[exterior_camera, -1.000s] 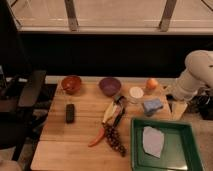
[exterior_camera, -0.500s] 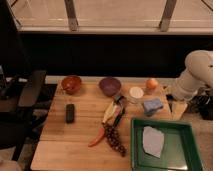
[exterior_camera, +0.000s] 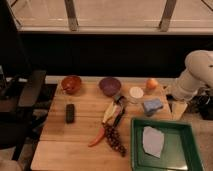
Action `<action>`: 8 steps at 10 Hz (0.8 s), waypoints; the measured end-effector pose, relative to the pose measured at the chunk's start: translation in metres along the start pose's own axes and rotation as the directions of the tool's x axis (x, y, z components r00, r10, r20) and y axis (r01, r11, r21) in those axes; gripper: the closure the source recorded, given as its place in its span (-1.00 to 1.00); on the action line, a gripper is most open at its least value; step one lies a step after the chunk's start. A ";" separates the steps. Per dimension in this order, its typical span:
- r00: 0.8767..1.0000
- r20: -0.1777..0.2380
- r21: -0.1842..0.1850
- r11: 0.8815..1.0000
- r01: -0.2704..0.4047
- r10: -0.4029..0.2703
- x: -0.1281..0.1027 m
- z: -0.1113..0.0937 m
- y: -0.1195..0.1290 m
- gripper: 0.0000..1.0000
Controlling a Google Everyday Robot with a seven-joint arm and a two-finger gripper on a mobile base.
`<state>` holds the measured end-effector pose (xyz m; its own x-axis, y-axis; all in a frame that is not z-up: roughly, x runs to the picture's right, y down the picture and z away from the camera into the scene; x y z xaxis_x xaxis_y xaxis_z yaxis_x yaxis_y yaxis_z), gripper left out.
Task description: Place eraser in table surface
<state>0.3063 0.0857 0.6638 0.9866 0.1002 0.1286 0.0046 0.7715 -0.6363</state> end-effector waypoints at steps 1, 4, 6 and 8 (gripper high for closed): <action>1.000 0.000 0.000 1.000 0.000 0.000 0.000 0.000 0.000 -0.60; 1.000 -0.001 0.000 1.000 0.000 0.000 0.000 0.000 0.000 -0.60; 0.999 -0.046 0.011 1.000 0.026 -0.026 0.000 -0.005 -0.001 -0.60; 0.982 -0.135 0.042 0.990 0.136 -0.129 -0.026 -0.007 -0.022 -0.60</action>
<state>0.2820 0.0619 0.6691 0.9907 -0.0859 0.1053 0.1314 0.8038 -0.5801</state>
